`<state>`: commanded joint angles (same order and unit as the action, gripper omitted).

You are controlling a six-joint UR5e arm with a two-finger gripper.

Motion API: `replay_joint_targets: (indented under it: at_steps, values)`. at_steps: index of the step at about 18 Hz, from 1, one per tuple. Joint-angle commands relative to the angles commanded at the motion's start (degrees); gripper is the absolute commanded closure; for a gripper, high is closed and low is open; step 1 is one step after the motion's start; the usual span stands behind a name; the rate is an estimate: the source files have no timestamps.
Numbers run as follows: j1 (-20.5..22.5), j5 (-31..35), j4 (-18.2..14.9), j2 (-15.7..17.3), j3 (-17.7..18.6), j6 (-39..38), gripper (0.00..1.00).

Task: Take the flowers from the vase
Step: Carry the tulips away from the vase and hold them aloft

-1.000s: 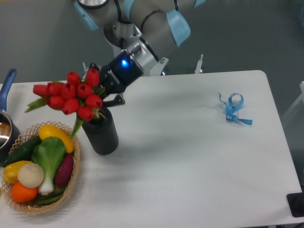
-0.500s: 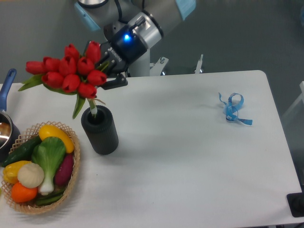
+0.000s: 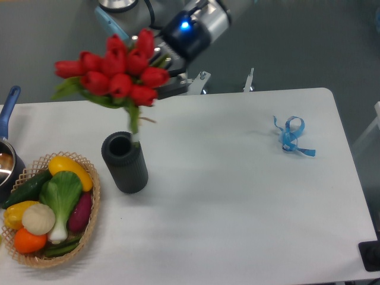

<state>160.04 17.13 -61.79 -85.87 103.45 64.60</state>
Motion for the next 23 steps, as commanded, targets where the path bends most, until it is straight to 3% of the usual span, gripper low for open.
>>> replay_joint_targets:
  at_steps: [2,8,14,19,23]
  values:
    - [4.12,7.44,0.09,-0.96,-1.23,2.01,1.00]
    - [7.03,25.46,-0.17,-7.63,-6.67,10.17,1.00]
    - [10.10,44.62,-0.88,-10.63,-8.70,12.92,1.00]
    - [13.19,49.83,-1.05,-12.48,-9.31,12.66,1.00]
    - [12.67,57.91,-2.19,-13.71,-10.90,12.92,1.00]
